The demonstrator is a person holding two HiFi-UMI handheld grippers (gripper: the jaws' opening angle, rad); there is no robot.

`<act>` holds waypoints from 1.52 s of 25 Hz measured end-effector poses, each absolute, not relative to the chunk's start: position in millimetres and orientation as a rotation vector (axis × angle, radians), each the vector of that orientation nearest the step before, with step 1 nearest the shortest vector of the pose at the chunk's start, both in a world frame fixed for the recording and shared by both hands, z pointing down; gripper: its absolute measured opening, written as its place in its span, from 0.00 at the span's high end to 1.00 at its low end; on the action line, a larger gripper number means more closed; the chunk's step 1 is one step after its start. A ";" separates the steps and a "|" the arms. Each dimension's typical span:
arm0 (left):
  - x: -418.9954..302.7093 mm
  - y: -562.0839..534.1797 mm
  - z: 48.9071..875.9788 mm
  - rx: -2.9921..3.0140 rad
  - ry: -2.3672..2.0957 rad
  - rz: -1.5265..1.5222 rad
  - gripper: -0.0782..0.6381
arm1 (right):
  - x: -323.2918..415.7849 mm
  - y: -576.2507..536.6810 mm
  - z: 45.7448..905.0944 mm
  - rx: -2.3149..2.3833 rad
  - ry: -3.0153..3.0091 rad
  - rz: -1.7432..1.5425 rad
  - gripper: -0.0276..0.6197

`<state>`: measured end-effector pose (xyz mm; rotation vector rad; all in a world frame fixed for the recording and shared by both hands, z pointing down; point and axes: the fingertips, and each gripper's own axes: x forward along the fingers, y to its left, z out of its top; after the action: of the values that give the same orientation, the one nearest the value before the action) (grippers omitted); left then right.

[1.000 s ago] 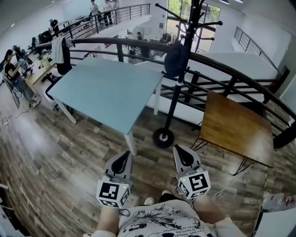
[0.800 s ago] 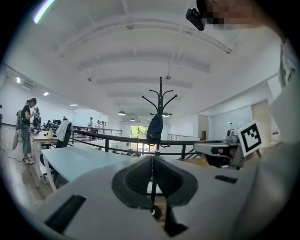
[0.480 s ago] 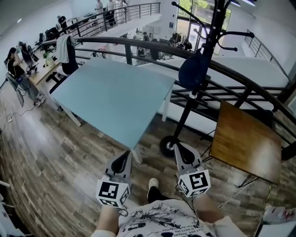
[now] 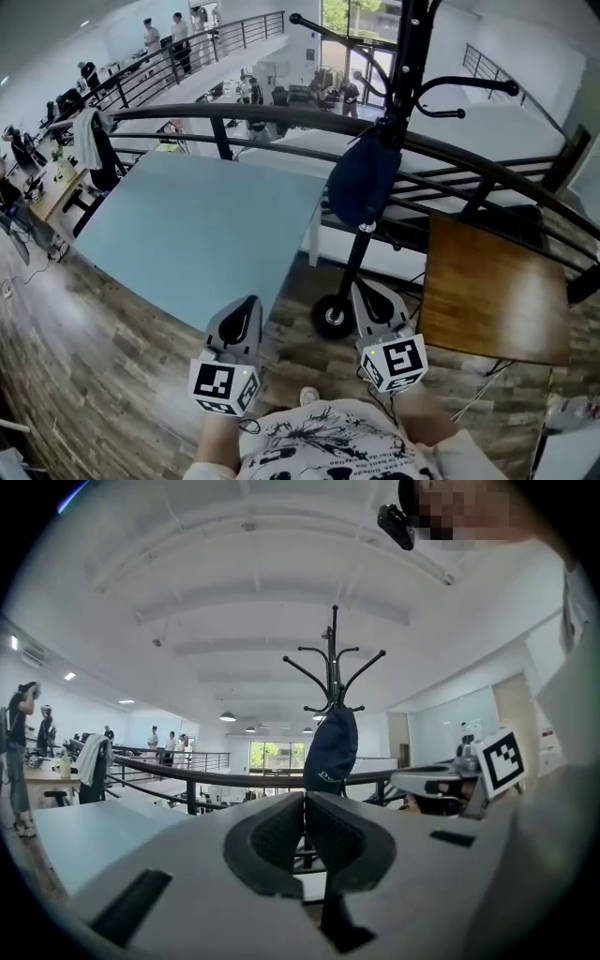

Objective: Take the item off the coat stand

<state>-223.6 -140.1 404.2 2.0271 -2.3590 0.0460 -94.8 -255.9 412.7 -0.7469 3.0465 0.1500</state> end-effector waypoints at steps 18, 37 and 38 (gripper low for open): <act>-236.4 -236.8 381.8 2.410 -1.989 0.043 0.88 | -103.7 -336.4 329.1 -1.235 2.888 0.269 0.86; -286.6 -251.4 406.9 2.499 -1.768 0.101 0.88 | -133.2 -430.0 291.9 -1.621 2.641 0.123 0.62; -286.7 -251.3 407.8 2.505 -1.755 0.104 0.88 | -130.4 -435.3 291.7 -1.664 2.621 0.123 0.62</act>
<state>-286.7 -251.3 407.8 2.5046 -1.7548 0.1042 -130.4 -435.3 291.7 -1.6641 2.6215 0.1231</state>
